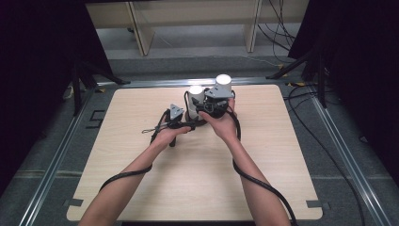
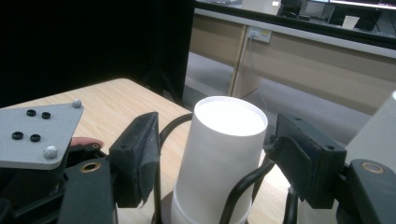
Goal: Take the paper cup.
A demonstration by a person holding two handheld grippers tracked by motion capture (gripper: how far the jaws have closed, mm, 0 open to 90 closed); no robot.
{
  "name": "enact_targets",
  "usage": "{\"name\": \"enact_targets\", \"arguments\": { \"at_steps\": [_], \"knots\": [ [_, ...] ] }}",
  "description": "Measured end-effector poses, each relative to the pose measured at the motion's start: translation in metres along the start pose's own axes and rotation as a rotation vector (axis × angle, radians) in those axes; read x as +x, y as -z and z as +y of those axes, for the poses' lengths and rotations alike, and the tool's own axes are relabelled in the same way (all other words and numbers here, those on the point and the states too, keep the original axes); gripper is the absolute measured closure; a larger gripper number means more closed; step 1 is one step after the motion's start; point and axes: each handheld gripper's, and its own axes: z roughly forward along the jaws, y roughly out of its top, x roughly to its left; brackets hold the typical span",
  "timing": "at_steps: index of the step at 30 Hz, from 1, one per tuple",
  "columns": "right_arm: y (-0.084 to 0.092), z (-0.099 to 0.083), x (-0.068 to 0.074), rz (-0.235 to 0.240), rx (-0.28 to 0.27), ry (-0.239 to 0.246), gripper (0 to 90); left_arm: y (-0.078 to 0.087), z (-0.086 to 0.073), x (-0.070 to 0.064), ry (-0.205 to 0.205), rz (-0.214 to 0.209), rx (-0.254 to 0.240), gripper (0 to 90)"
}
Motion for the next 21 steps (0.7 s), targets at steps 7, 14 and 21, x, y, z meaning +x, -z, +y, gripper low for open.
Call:
{"name": "enact_targets", "arguments": {
  "at_steps": [7, 14, 21],
  "knots": [
    [-0.012, 0.006, -0.001, -0.013, 0.041, -0.005, 33.5, -0.010, 0.003, 0.005, 0.040, -0.023, 0.020, 19.2],
    [-0.021, 0.006, -0.005, -0.025, 0.067, 0.003, 33.5, -0.016, 0.005, 0.006, 0.025, -0.029, 0.031, 19.3],
    [-0.030, 0.005, -0.007, -0.022, 0.084, -0.016, 33.2, -0.021, 0.007, 0.005, 0.020, -0.028, 0.033, 18.4]
  ]
}}
